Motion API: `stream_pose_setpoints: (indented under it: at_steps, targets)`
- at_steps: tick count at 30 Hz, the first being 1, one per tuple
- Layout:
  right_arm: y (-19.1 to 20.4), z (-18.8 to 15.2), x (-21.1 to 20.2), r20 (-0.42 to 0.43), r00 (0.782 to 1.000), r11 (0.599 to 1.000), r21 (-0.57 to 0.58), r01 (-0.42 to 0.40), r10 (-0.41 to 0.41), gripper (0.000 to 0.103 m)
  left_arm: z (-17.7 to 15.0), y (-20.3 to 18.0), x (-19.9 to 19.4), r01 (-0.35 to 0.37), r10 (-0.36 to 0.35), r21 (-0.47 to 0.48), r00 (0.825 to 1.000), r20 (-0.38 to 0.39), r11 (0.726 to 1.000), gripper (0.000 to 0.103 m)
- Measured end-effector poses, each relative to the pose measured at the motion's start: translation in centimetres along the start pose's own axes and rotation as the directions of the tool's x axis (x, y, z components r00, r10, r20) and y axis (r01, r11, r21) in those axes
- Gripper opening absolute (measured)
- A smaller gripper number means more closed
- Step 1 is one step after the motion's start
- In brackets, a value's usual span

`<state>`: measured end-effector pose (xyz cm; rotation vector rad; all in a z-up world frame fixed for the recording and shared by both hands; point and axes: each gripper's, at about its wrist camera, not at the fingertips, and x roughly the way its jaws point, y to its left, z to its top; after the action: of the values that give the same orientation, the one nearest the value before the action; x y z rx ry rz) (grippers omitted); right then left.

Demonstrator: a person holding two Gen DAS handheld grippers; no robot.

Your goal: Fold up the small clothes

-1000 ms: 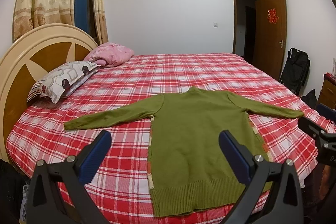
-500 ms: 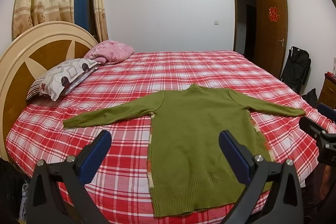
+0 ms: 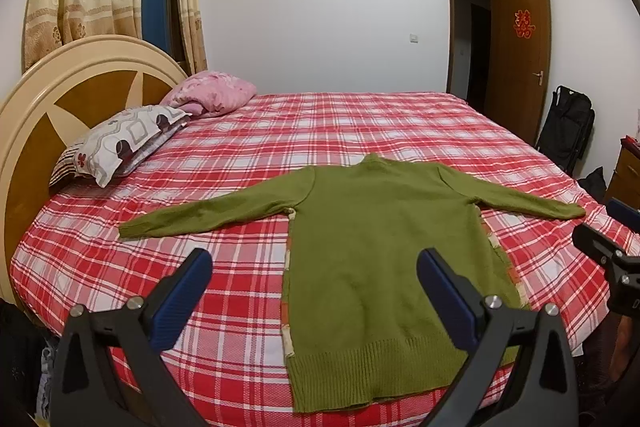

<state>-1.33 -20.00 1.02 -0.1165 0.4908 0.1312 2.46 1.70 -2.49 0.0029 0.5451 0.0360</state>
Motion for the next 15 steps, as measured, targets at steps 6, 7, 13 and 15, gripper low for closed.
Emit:
stream_pose_setpoints:
  at_steps: [6,7,13,15]
  targets:
    - [-0.1,-0.5,0.8,-0.02,1.0,1.0,0.003,-0.009,0.009,0.102,-0.3,0.2,0.7,0.0,0.0,-0.002,1.0,-0.021,1.0,0.103]
    - [0.0,-0.5,0.9,-0.024,1.0,1.0,0.005,-0.011,0.011,0.102,-0.3,0.1,0.8,0.0,0.0,0.0,1.0,-0.024,1.0,0.103]
    - [-0.6,-1.4,2.5,-0.06,0.998,1.0,0.019,-0.022,0.023,0.102,-0.9,-0.2,1.9,-0.031,0.032,0.033,0.999,-0.022,0.999,0.103]
    - [-1.4,-1.8,3.3,-0.069,0.997,0.999,0.031,-0.041,0.043,0.102,-1.2,-0.2,2.7,-0.048,0.049,0.049,0.999,-0.018,0.998,0.103]
